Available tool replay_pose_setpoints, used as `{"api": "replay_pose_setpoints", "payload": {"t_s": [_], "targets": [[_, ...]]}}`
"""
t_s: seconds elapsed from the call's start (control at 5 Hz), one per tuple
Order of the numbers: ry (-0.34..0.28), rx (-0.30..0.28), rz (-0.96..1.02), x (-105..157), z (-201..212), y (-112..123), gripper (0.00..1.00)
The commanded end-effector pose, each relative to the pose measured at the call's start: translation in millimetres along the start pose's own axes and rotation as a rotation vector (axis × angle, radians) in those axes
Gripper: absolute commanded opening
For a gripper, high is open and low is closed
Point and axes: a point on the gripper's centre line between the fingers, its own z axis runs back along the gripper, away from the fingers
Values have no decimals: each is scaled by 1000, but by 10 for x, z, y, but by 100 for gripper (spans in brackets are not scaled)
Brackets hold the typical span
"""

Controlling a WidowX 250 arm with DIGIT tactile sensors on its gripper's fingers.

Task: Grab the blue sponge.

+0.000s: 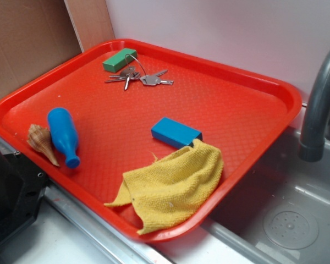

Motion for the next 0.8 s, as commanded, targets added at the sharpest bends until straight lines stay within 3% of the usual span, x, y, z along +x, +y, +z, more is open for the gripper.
{"api": "replay_pose_setpoints", "payload": {"t_s": [0.0,0.6], "targets": [[-25,5,-29,4,29,-198,0],[-19,19,-30,35,-33,-208,0]]}}
